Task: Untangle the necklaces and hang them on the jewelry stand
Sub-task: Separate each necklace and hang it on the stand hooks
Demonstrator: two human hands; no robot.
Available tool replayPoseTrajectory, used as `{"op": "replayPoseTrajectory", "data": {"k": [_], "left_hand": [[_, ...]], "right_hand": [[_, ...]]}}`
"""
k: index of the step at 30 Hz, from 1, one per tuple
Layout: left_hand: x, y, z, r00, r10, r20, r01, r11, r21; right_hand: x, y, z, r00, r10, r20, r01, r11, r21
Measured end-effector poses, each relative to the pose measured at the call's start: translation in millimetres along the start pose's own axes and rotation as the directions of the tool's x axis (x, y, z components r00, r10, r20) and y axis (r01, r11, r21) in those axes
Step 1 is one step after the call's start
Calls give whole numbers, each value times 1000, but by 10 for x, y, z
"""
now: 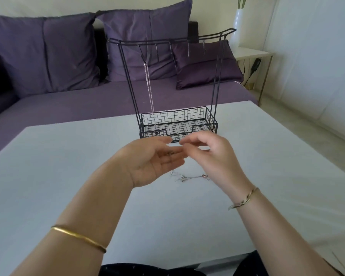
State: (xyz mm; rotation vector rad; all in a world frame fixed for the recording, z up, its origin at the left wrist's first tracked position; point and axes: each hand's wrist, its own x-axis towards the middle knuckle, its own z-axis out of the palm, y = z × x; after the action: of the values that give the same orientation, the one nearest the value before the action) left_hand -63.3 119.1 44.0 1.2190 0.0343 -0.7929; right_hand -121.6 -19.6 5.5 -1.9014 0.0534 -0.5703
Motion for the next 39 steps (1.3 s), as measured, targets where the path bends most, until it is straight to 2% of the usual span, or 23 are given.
{"op": "replayPoseTrajectory", "data": {"k": [3, 7, 11, 14, 16, 18, 20, 22, 27, 31, 33, 37, 39], "left_hand": [[12, -22, 4, 999, 33, 4, -33, 999, 19], [56, -30, 28, 1000, 30, 7, -30, 997, 71], [59, -32, 59, 999, 46, 18, -49, 983, 176], [70, -41, 43, 995, 98, -25, -86, 950, 299], [77, -51, 22, 987, 150, -62, -115, 917, 382], [71, -54, 5, 983, 171, -67, -126, 893, 433], [57, -61, -13, 985, 158, -69, -112, 890, 442], [61, -62, -37, 983, 152, -103, -88, 883, 460], [180, -124, -127, 969, 141, -205, -20, 866, 499], [254, -195, -182, 963, 142, -230, 8, 834, 551], [275, -228, -209, 962, 131, -239, 26, 828, 559], [303, -275, -218, 970, 52, -238, 99, 809, 580], [305, -154, -143, 956, 159, -245, 32, 777, 628]], "right_hand": [[-30, -12, 87, 993, -87, 79, 101, 974, -201], [-9, 35, 127, 981, -184, 62, 193, 883, -427], [2, 20, 147, 979, -186, 87, 205, 854, -478], [11, 25, 127, 979, -157, 132, 204, 829, -522], [23, 11, 68, 989, -123, 84, 147, 893, -425], [43, -29, -17, 999, -41, -4, 39, 984, -173], [79, -90, -93, 996, 76, -34, -73, 992, 101], [143, -150, -155, 988, 142, -60, -122, 960, 251], [412, -413, -263, 986, 126, -105, -112, 985, 130], [643, -722, -336, 994, 8, -108, -13, 999, -46], [747, -868, -381, 998, -19, -62, 15, 997, -78], [892, -1025, -440, 989, 110, 103, -108, 994, -27], [950, -1033, -427, 967, 157, 200, -165, 986, 22]]}}
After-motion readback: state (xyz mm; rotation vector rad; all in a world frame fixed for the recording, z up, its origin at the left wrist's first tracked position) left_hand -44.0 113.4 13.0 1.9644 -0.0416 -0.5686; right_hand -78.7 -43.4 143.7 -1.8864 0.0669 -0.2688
